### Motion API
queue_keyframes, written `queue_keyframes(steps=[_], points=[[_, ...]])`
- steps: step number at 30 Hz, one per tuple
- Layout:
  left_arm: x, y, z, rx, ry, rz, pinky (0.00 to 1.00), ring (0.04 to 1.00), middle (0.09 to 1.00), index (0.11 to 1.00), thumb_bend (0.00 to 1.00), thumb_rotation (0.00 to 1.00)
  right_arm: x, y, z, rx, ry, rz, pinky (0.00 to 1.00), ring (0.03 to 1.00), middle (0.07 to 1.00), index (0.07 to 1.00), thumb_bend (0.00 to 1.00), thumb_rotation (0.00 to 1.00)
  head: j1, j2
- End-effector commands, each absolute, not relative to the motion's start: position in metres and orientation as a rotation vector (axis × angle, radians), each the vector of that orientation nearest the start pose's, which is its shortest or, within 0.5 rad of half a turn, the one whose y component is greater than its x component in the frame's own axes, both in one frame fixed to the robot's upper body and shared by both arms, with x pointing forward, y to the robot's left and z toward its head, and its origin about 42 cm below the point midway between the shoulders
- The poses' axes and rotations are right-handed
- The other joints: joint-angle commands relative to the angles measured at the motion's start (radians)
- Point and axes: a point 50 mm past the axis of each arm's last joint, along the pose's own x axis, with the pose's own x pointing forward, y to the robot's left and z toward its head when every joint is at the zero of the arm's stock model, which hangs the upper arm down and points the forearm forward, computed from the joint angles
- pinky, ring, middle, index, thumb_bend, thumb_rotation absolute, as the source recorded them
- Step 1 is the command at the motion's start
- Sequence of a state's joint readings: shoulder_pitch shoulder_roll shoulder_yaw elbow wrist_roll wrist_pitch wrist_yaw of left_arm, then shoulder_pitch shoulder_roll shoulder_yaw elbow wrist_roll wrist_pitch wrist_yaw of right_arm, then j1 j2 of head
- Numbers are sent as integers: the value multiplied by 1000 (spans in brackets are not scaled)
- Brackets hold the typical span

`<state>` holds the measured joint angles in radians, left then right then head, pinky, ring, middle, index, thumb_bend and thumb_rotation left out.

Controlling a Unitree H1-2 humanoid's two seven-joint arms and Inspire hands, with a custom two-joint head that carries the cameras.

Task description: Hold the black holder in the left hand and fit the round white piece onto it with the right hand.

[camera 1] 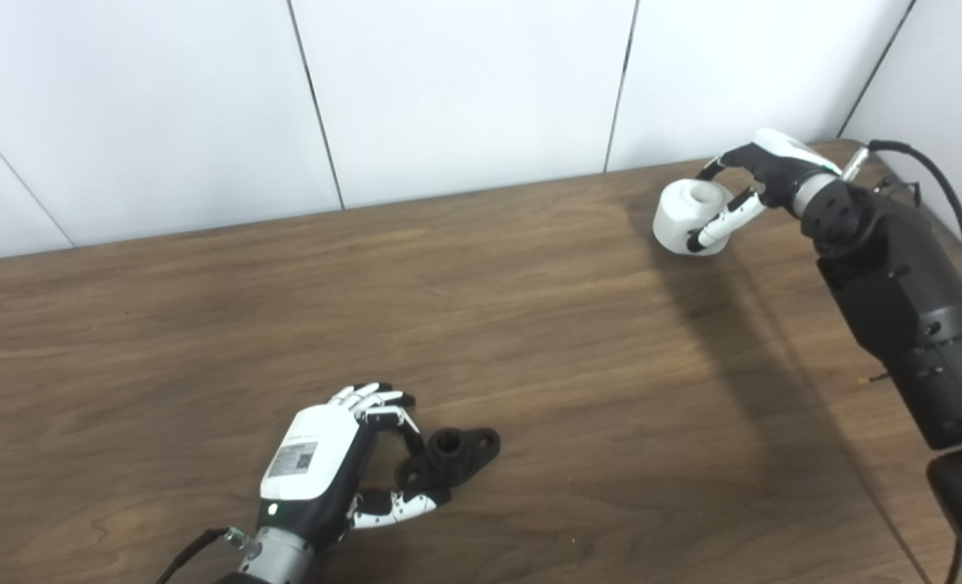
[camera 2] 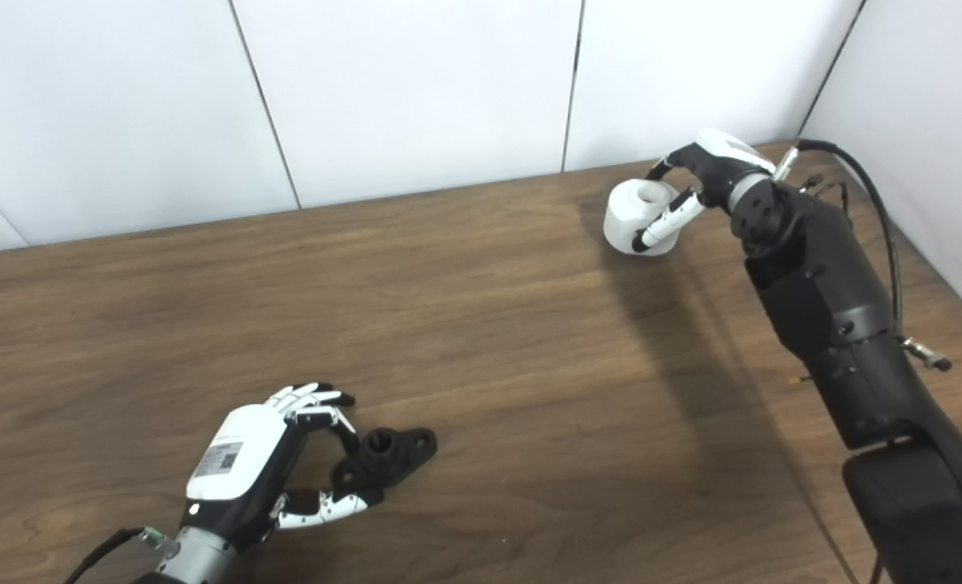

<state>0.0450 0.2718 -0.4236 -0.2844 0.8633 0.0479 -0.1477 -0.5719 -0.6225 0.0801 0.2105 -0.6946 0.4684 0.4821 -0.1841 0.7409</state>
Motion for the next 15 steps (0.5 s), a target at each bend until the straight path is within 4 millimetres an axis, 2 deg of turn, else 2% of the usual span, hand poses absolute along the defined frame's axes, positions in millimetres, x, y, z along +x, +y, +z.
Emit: queue_keyframes(steps=[1,6,15], points=[[229,173,113,1086,-161,-532,890,877,793,489,515,60,443,-401,305,-1214,262,-99,923,971,929,737,885,210,-1,1],[228,173,113,1085,-159,-535,888,874,791,488,515,60,443,-404,304,-1206,270,-109,919,962,920,758,896,209,-2,-1],[229,172,113,1086,-165,-534,878,871,790,488,516,59,442,-406,303,-1223,270,-106,934,965,914,741,902,197,-4,-7]])
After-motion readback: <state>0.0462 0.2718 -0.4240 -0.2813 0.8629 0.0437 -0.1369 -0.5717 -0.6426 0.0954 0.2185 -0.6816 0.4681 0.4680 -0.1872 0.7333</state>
